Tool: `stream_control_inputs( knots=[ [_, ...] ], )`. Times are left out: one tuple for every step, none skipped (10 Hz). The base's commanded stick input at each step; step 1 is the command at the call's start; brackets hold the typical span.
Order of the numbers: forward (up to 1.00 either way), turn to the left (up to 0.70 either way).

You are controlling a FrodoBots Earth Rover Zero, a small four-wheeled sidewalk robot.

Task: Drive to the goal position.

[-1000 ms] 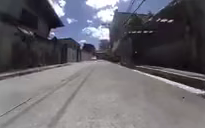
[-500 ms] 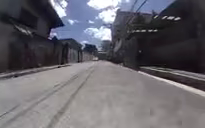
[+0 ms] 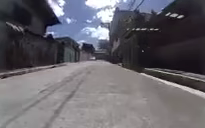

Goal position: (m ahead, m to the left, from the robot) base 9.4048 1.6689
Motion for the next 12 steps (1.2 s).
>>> stream_control_inputs(
  knots=[
    [1.00, 0.00],
    [1.00, 0.00],
    [1.00, 0.00],
    [1.00, 0.00],
    [1.00, 0.00],
    [1.00, 0.00],
    [1.00, 0.00],
    [1.00, 0.00],
    [1.00, 0.00],
    [1.00, 0.00],
    [1.00, 0.00],
    [1.00, 0.00]
  ],
)
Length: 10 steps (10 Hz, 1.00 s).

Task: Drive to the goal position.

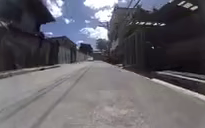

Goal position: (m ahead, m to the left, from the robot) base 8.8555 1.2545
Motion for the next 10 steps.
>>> stream_control_inputs(
  knots=[
    [1.00, 0.00],
    [1.00, 0.00],
    [1.00, 0.00],
    [1.00, 0.00],
    [1.00, 0.00],
    [1.00, 0.00],
    [1.00, 0.00],
    [1.00, 0.00],
    [1.00, 0.00],
    [1.00, 0.00]
  ],
)
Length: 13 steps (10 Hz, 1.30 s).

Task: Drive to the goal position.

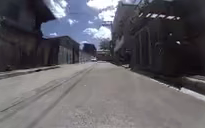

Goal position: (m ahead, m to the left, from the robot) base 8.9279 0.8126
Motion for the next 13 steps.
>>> stream_control_inputs(
  knots=[
    [1.00, 0.00],
    [1.00, 0.00],
    [1.00, 0.00],
    [1.00, 0.00],
    [1.00, 0.00],
    [1.00, 0.00],
    [1.00, 0.00],
    [1.00, 0.00],
    [1.00, 0.00],
    [1.00, 0.00],
    [1.00, 0.00],
    [1.00, 0.00],
    [1.00, 0.00]
  ],
)
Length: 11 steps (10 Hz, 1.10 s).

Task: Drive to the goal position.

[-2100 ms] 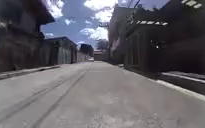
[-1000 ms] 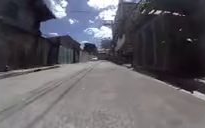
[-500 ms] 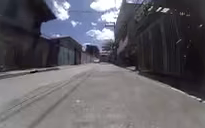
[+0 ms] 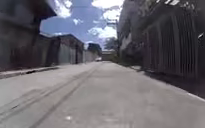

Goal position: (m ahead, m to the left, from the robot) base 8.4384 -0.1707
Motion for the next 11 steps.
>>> stream_control_inputs(
  knots=[
    [1.00, 0.00],
    [1.00, 0.00],
    [1.00, -0.08],
    [1.00, -0.19],
    [1.00, -0.37],
    [1.00, -0.17],
    [1.00, 0.04],
    [1.00, 0.00],
    [1.00, 0.00],
    [1.00, 0.00],
    [1.00, 0.00]
  ],
)
